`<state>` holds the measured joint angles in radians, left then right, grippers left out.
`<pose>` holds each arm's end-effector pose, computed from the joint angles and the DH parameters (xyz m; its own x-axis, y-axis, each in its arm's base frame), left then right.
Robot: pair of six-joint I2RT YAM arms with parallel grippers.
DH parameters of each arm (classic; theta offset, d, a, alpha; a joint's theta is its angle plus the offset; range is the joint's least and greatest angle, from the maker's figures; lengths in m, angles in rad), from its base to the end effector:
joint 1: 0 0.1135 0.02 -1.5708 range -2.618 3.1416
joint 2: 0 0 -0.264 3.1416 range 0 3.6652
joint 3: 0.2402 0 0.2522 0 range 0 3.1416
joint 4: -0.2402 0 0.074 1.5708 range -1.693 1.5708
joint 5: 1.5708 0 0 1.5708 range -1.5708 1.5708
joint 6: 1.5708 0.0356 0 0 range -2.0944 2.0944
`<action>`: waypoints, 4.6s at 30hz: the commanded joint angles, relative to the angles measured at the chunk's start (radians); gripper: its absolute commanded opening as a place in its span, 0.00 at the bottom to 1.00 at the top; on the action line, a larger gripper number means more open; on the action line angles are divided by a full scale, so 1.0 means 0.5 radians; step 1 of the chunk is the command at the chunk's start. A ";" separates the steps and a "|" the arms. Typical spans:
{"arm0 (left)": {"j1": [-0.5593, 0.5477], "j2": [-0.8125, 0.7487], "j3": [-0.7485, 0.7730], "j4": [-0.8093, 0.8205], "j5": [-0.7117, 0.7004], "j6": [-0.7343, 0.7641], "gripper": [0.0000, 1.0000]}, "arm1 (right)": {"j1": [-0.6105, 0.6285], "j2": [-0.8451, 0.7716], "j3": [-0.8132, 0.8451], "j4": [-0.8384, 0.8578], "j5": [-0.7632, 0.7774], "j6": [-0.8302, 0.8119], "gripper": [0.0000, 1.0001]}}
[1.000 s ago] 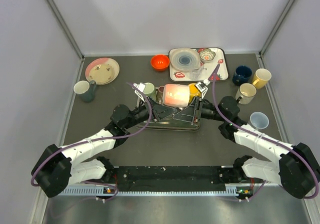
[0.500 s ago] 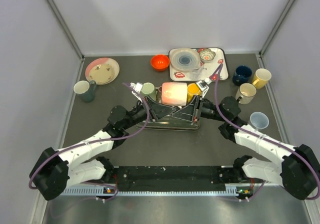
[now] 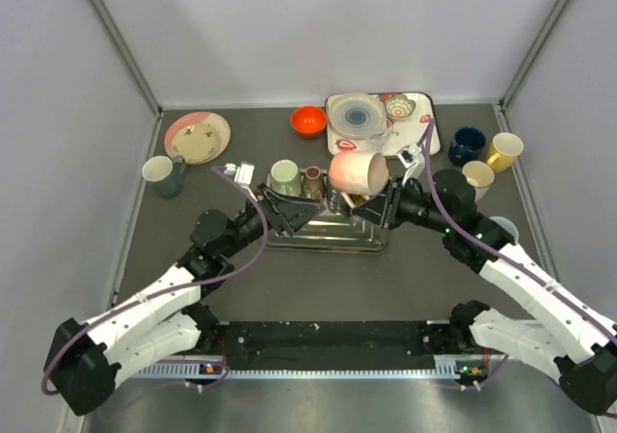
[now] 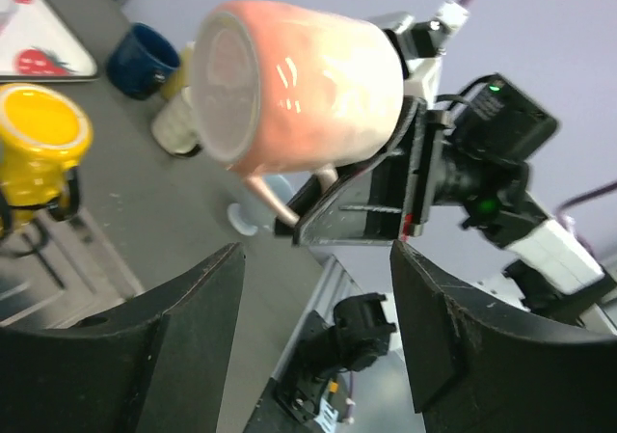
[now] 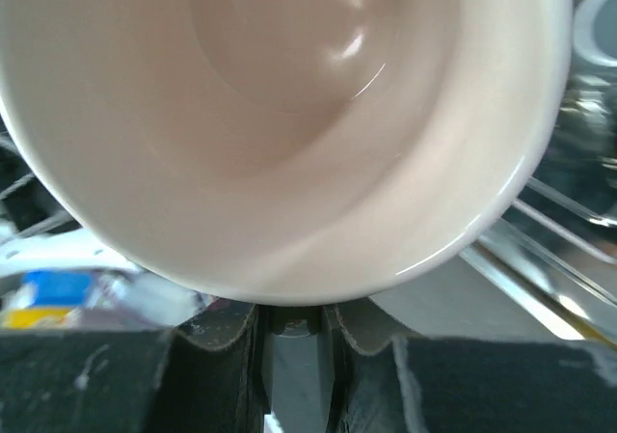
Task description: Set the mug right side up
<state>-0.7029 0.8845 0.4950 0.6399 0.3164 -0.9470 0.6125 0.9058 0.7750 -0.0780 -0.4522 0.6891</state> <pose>0.1504 -0.1420 0.3069 -0.5749 -0.5239 -0.6285 0.6467 0.1797 -0.7413 0.1641 0.1343 0.3268 -0.6821 0.2197 -0.6975 -0.5612 0.4541 0.6919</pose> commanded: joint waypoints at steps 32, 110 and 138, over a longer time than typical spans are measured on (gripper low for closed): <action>0.077 -0.281 0.197 -1.387 -0.863 0.431 0.58 | -0.912 1.268 0.886 -1.077 1.264 -0.433 0.00; -0.285 2.185 2.081 -2.068 -1.550 0.234 0.64 | -0.430 -0.281 0.021 -1.022 0.914 -0.289 0.49; -0.190 2.333 2.201 -2.197 -1.397 0.185 0.12 | -0.430 -0.272 -0.031 -0.973 0.819 -0.280 0.49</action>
<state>-0.8207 2.0521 1.5879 -0.4679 -0.3714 -0.8593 0.3862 0.7792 0.7635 -0.6060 -0.0364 0.5430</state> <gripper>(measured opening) 0.219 0.494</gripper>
